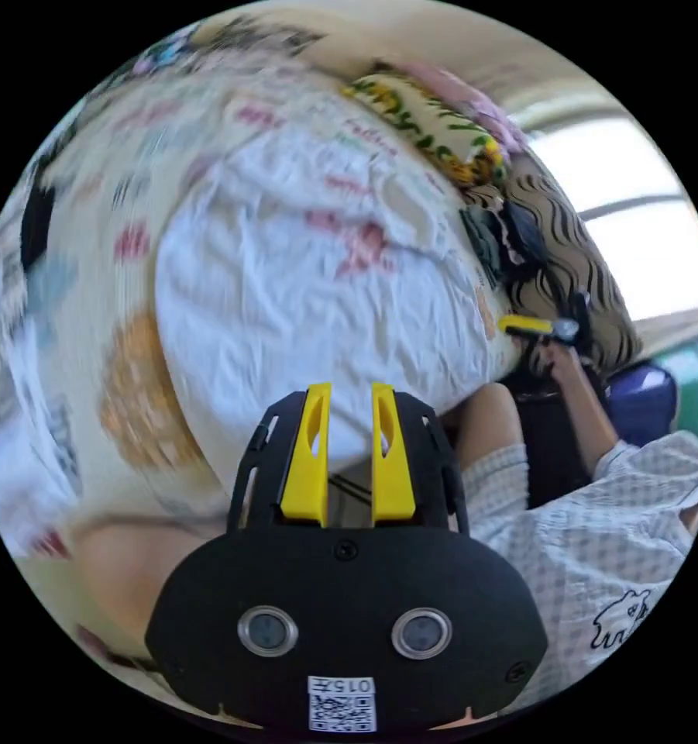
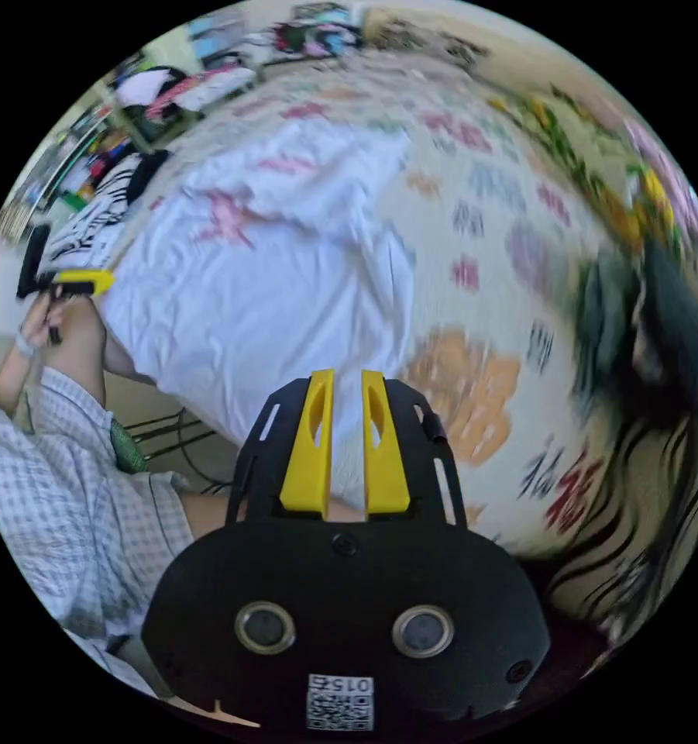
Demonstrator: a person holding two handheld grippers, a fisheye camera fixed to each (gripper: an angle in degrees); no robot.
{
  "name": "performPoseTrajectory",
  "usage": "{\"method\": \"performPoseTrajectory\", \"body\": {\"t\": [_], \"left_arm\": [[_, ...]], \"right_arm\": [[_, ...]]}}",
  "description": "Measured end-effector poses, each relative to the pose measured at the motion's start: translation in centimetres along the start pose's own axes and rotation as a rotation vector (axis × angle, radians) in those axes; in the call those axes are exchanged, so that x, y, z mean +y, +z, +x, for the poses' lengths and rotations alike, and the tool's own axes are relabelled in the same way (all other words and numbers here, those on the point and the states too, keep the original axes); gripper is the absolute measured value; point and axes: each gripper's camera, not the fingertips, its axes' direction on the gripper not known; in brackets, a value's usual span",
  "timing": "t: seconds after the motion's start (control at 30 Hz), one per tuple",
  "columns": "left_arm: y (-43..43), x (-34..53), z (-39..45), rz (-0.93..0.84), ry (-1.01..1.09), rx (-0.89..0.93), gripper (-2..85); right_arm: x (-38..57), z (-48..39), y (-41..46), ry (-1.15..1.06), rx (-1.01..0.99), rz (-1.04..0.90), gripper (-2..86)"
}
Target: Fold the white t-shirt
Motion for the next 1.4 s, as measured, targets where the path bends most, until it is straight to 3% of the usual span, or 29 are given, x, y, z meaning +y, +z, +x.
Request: {"method": "performPoseTrajectory", "body": {"t": [0.13, 0.33, 0.37, 0.43, 0.5, 0.6, 0.67, 0.73, 0.8, 0.87, 0.93, 1.03, 1.13, 1.23, 1.4], "left_arm": [[3.1, 4.5, -5.3, 0.001, -0.207, 0.107, 10.1], [1.4, 4.7, -9.6, 0.217, -0.315, 0.1, 9.4], [1.0, 5.1, -9.8, 0.23, -0.313, 0.119, 9.4], [-1.2, 7.0, -10.1, 0.279, -0.289, 0.147, 9.4], [-3.1, 8.4, -10.6, 0.307, -0.275, 0.104, 9.7], [-5.5, 10.4, -12.9, 0.353, -0.308, -0.052, 11.7], [-4.6, 10.5, -15.2, 0.321, -0.356, -0.089, 12.9], [-1.0, 8.6, -18.0, 0.176, -0.387, 0.052, 13.4], [1.4, 7.3, -18.5, 0.137, -0.391, 0.062, 12.8], [2.3, 6.6, -18.4, 0.115, -0.423, -0.019, 10.2], [2.7, 6.5, -17.7, 0.086, -0.321, -0.029, 6.1], [0.4, 8.1, -17.6, 0.137, -0.228, 0.156, 1.3], [-3.2, 10.1, -17.1, 0.214, -0.187, 0.212, 0.1], [-4.8, 10.9, -16.2, 0.214, -0.152, 0.153, -0.6], [-1.4, 10.4, -16.1, 0.165, -0.177, 0.1, -0.8]], "right_arm": [[5.7, 4.7, 5.2, 0.255, -0.313, -0.061, 9.7], [5.9, 6.9, 7.0, 0.247, -0.268, -0.093, 7.8], [6.1, 7.3, 7.1, 0.232, -0.253, -0.104, 3.5], [6.6, 7.9, 7.3, 0.199, -0.394, -0.076, 0.4], [7.9, 8.9, 7.6, 0.22, -0.54, 0.004, -0.6], [10.0, 10.1, 7.9, 0.291, -0.584, 0.085, -0.8], [11.4, 10.9, 7.9, 0.338, -0.624, 0.147, -0.9], [12.7, 12.0, 7.7, 0.394, -0.672, 0.207, -0.9], [13.9, 13.5, 7.0, 0.45, -0.727, 0.283, -0.9], [14.5, 14.2, 6.0, 0.468, -0.74, 0.328, -0.9], [14.9, 14.6, 4.8, 0.469, -0.735, 0.365, -0.8], [15.3, 14.8, 3.0, 0.433, -0.696, 0.377, -0.8], [16.1, 14.5, 1.6, 0.392, -0.605, 0.328, -0.8], [17.2, 13.8, 0.9, 0.359, -0.523, 0.264, -0.8], [18.2, 12.3, 2.4, 0.354, -0.489, 0.163, -0.9]]}}
